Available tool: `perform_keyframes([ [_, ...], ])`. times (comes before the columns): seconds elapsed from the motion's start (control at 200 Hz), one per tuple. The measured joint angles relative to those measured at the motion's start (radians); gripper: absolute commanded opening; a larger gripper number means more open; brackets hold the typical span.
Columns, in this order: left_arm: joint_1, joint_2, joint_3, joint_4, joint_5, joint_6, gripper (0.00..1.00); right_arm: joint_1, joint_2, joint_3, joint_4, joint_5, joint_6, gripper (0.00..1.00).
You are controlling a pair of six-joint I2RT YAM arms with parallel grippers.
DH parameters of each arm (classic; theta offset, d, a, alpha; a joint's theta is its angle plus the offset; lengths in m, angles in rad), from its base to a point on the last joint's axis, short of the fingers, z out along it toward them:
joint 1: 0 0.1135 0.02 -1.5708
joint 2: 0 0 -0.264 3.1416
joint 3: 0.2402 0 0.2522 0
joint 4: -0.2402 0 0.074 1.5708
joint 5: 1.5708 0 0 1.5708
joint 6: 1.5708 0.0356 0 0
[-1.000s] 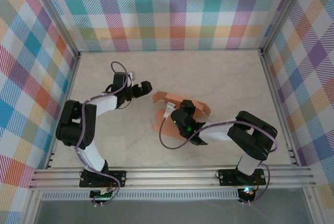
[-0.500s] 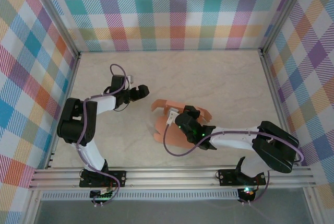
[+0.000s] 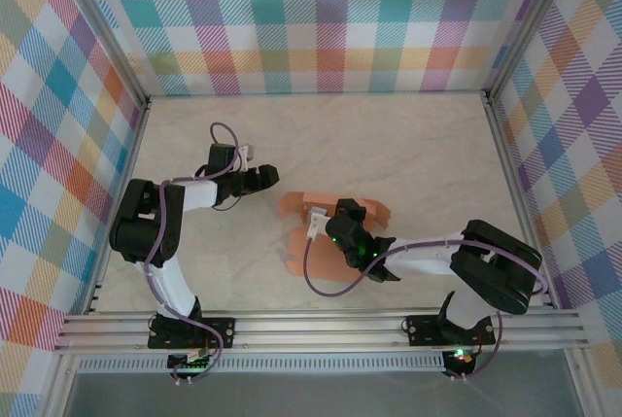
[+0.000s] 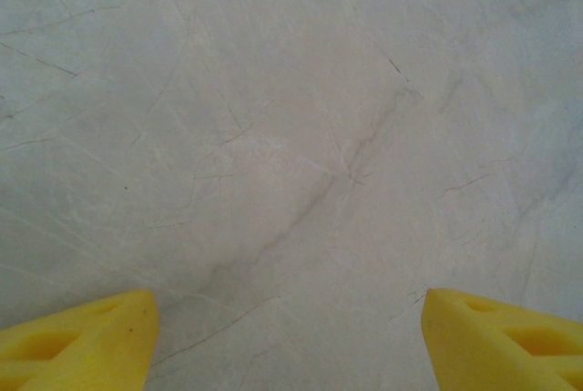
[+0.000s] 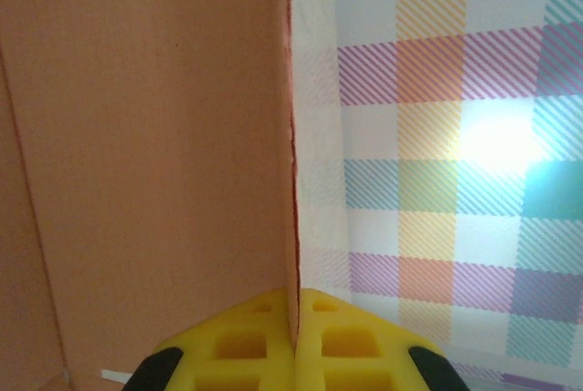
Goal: Fold the paper box
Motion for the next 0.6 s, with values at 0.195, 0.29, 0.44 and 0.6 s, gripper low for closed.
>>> perform_keyframes([
  [0.195, 0.000, -0.008, -0.025, 0.042, 0.000, 0.001, 0.76, 0.000, 0.067, -0.038, 0.204, -0.006, -0.125, 0.00],
  [0.29, -0.001, -0.008, -0.029, 0.047, 0.000, 0.003, 0.76, 0.000, 0.090, -0.059, 0.290, -0.013, -0.179, 0.00],
  [0.44, -0.006, -0.008, -0.032, 0.049, -0.005, 0.014, 0.66, 0.000, 0.128, -0.090, 0.417, -0.021, -0.249, 0.00],
  [0.6, -0.015, -0.004, -0.044, 0.065, -0.012, 0.016, 0.61, 0.000, 0.186, -0.107, 0.548, -0.021, -0.301, 0.00],
])
